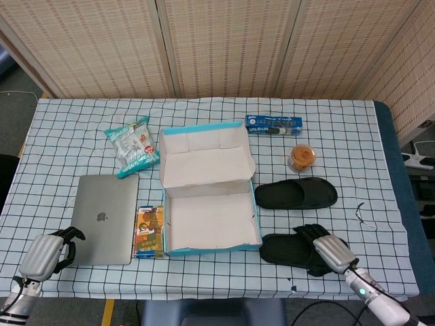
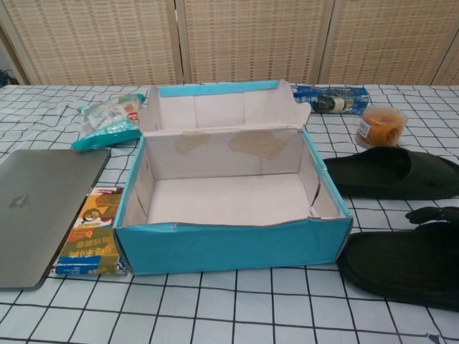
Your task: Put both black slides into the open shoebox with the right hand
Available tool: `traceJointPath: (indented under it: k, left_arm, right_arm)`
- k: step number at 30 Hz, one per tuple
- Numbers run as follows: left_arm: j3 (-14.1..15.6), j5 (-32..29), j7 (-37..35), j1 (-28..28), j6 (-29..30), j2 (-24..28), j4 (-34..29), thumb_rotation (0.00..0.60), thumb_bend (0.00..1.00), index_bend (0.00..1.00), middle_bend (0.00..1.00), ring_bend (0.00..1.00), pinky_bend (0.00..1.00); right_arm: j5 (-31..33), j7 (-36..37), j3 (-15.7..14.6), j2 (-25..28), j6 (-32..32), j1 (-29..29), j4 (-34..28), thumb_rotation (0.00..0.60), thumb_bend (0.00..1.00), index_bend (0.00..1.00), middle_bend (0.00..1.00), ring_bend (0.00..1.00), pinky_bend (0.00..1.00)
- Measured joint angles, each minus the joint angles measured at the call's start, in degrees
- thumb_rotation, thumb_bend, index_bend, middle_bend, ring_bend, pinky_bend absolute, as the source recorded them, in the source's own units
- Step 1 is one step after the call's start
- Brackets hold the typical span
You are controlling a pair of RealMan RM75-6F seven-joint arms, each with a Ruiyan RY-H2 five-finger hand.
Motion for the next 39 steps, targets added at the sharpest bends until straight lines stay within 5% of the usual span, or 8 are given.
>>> traceJointPath:
  k: [13, 17, 20, 23, 31, 39]
  left_arm:
    - [0.0, 0.1, -0.6, 0.0, 0.0, 0.1, -0.1, 0.600, 0.72, 0.44, 0.42, 0.48, 0.67]
    - [0.1, 0.2, -0.1, 0.0, 0.1, 0.1, 0.1, 0.600, 0.72, 0.44, 0.42, 0.48, 0.67]
    - [0.1, 0.2, -0.4, 0.0, -0.1, 0.1, -0.1, 0.600, 0.72, 0.44, 0.42, 0.48, 0.67]
    - [0.1, 0.3, -0.1, 0.0, 0.0, 0.1, 0.1, 0.600, 0.72, 0.44, 0.42, 0.48, 0.67]
    - [0.1, 0.1, -0.4, 0.1, 0.0, 0.1, 0.0, 0.600, 0.72, 0.44, 0.42, 0.48, 0.67]
    - [0.2, 0.2, -0.3, 0.0, -0.1, 0.2, -0.3, 0.600, 0.72, 0.44, 0.42, 0.48, 0.67]
  right_arm:
    - [2.2, -1.1, 0.2, -2.9, -0.9, 0.4, 2.3, 0.600, 0.03, 0.02, 0.08, 0.00, 0.04]
    - [2.4, -1.5, 0.6, -3.4, 0.7, -0.1, 2.6, 0.600, 0.03, 0.21, 0.26, 0.10, 0.11]
    - [2.4, -2.3, 1.1, -4.2, 3.6, -1.1, 3.4, 0.600, 0.03, 0.46, 0.46, 0.31, 0.29]
    - [2.5, -3.4, 1.7, -5.1, 6.5, -2.2, 4.3, 0.600, 0.04, 0.56, 0.53, 0.39, 0.37]
    - [2.4, -6.2, 2.4, -2.8, 10.8, -3.9, 1.5, 0.600, 0.04, 0.57, 0.56, 0.42, 0.40]
    - [1.9, -16.8, 4.3, 2.8, 17.4, -5.8, -10.1, 0.600, 0.04, 0.57, 0.57, 0.42, 0.40]
